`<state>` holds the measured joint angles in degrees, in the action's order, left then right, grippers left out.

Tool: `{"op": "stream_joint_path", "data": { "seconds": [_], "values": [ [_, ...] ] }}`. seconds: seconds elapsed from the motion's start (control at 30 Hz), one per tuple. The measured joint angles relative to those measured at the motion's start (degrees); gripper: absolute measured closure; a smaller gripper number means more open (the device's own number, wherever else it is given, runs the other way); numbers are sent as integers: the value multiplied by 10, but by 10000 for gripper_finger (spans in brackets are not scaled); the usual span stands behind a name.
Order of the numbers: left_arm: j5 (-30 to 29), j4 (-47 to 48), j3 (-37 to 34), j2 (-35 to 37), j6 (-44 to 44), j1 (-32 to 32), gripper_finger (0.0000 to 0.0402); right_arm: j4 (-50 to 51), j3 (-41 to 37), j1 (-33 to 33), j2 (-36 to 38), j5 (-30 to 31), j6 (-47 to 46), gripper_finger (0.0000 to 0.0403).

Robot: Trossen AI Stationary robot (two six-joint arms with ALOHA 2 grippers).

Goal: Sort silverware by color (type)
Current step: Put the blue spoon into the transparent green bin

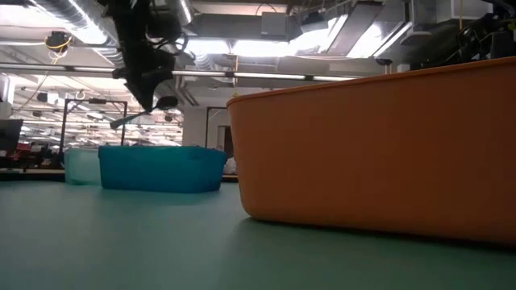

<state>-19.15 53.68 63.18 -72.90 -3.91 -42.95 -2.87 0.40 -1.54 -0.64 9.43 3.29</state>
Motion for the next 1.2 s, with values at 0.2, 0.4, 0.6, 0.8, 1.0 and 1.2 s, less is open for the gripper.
{"op": "stream_joint_path", "data": {
  "seconds": [0.2,0.4,0.6,0.8,1.0,1.2],
  "values": [
    [2,-3,-37,0,-5,-31,400,0,0,0,0,0,0,306],
    [4,-17,-110,0,-30,-40,400,0,0,0,0,0,0,306],
    [17,-63,-167,0,-30,-41,400,0,0,0,0,0,0,306],
    [23,-106,-204,0,-30,-41,400,0,0,0,0,0,0,306],
    [23,-128,-228,0,-31,-41,400,0,0,0,0,0,0,306],
    [23,-185,-263,0,-30,-41,400,0,0,0,0,0,0,306]
  ]
}}
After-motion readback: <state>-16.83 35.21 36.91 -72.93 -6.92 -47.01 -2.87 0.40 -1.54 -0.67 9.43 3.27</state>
